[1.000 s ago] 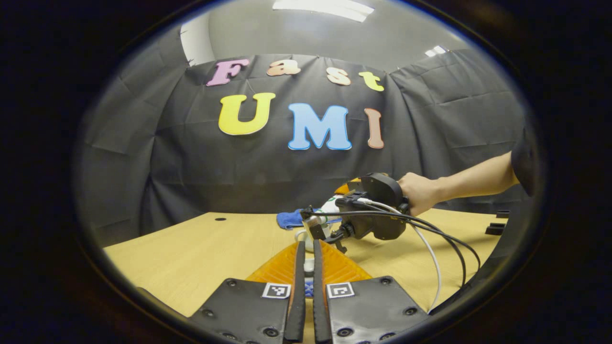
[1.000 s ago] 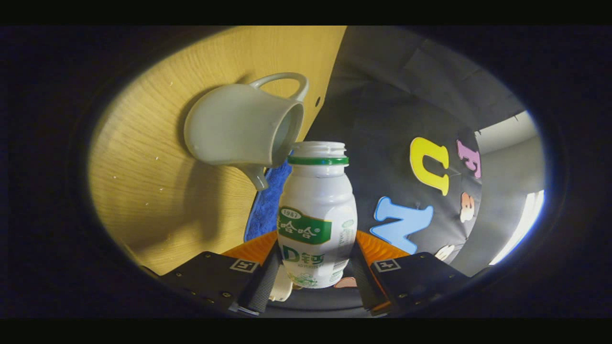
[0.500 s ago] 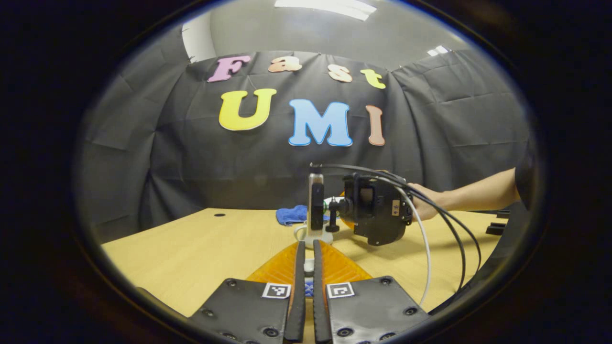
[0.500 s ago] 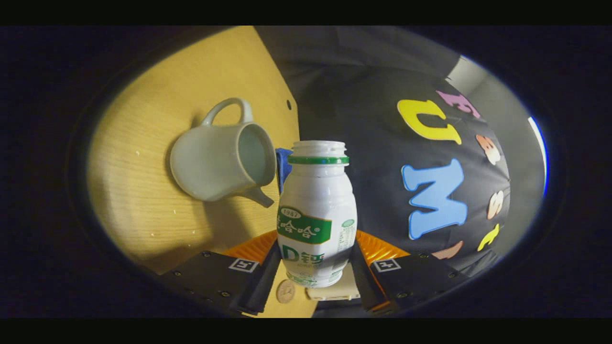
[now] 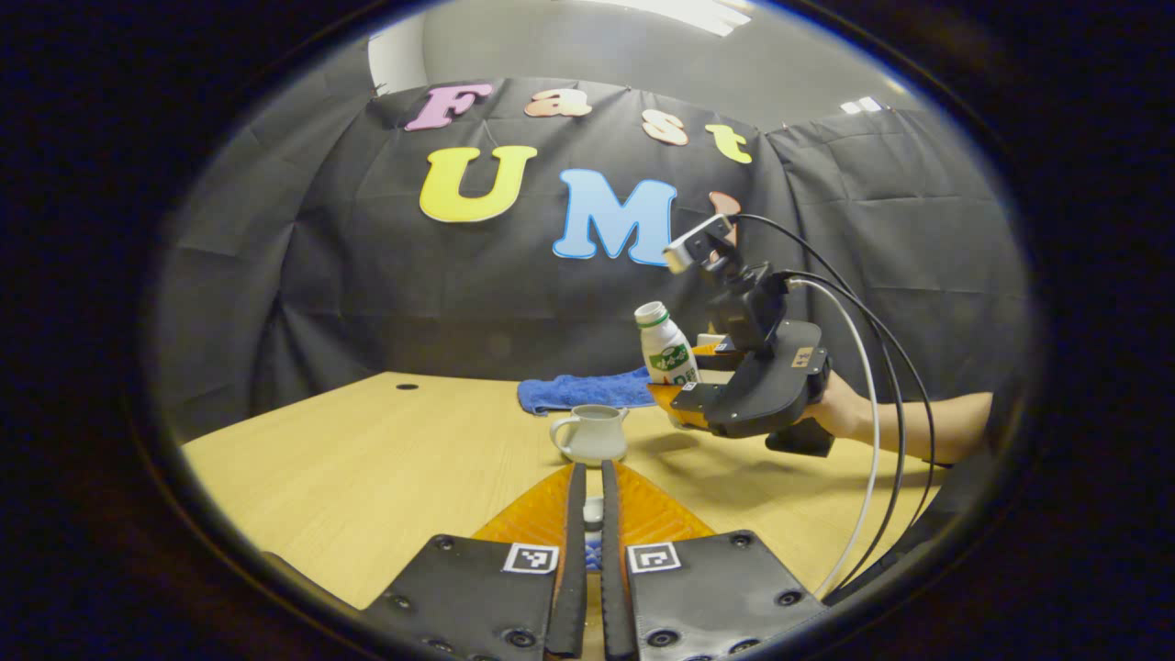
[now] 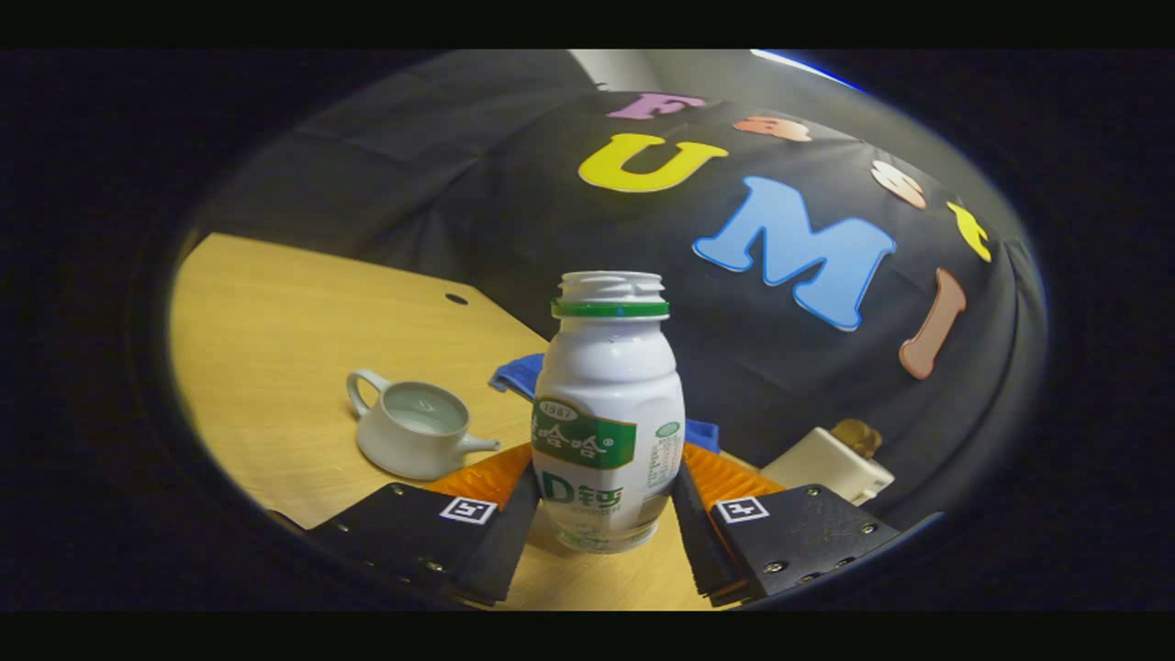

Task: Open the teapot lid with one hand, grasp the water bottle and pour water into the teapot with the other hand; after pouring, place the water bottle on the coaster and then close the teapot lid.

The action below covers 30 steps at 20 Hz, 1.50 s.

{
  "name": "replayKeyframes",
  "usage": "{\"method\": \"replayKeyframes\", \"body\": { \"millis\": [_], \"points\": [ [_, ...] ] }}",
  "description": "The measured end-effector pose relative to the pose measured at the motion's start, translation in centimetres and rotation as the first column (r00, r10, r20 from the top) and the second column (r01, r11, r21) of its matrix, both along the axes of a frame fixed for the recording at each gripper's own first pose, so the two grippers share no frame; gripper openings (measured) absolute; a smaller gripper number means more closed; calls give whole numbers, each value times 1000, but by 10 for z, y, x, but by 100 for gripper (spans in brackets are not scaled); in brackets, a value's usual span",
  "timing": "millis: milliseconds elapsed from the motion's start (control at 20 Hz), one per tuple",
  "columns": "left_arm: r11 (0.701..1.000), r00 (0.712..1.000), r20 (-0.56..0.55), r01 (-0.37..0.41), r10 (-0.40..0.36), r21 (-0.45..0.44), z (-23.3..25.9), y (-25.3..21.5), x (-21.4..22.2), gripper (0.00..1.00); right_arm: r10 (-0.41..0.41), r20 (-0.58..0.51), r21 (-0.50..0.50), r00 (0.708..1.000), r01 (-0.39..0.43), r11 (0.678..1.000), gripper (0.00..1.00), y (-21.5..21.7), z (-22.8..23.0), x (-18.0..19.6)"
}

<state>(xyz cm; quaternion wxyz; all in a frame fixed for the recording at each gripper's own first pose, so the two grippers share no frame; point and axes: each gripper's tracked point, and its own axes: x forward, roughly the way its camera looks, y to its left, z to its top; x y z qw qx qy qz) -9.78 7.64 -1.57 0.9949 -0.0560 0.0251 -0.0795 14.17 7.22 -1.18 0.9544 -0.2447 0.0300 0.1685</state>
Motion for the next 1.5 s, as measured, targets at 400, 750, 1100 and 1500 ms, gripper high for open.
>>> {"method": "replayKeyframes", "body": {
  "millis": [400,750,1100,1500],
  "points": [
    [992,989,147,-30,11,124,73,-10,25,17,-63,-54,178,997,72,981,72,-40,2,1],
    [992,979,201,-10,-15,122,98,-40,123,17,-138,-43,225,989,145,963,72,-76,14,-3],
    [995,993,118,-9,-4,104,65,-38,202,13,-170,-43,255,985,175,951,72,-93,18,-2],
    [993,1000,9,-23,23,114,18,-28,238,14,-221,-53,289,974,227,930,72,-117,19,5]
  ]
}}
